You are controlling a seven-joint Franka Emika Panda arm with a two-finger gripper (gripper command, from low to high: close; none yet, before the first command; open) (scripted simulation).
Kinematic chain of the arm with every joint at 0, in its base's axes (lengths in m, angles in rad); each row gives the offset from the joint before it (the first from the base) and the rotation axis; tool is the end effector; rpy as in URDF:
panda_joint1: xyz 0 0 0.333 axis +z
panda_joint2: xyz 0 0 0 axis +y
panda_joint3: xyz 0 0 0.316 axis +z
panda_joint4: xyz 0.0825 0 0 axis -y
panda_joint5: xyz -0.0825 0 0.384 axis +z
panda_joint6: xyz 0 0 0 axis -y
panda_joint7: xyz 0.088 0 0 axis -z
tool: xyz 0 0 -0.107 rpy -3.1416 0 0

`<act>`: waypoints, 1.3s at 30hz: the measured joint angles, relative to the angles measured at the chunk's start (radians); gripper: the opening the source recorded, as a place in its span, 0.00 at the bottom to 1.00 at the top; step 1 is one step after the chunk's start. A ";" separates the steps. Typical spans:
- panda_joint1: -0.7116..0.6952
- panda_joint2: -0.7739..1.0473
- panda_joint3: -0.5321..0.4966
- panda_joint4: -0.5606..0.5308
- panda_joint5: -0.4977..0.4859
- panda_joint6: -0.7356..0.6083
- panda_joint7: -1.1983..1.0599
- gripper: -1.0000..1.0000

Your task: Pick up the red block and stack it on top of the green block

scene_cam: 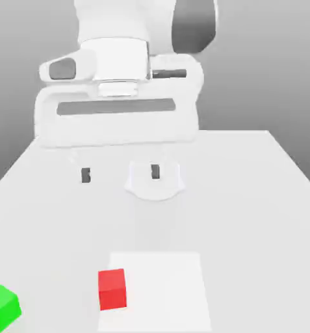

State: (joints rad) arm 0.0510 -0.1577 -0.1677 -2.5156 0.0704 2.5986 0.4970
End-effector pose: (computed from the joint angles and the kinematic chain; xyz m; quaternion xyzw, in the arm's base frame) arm 0.4690 -0.0562 0.3602 -0.9371 0.3266 -0.1098 0.0565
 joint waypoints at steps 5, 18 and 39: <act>-0.024 0.180 -0.015 -0.061 0.004 0.085 -0.074 0.50; -0.084 0.466 0.045 -0.067 0.074 0.287 -0.167 0.00; -0.256 0.552 -0.161 0.269 0.180 0.011 0.228 0.00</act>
State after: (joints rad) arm -0.2047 0.3948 -0.3287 -2.2470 0.2502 2.6094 0.7249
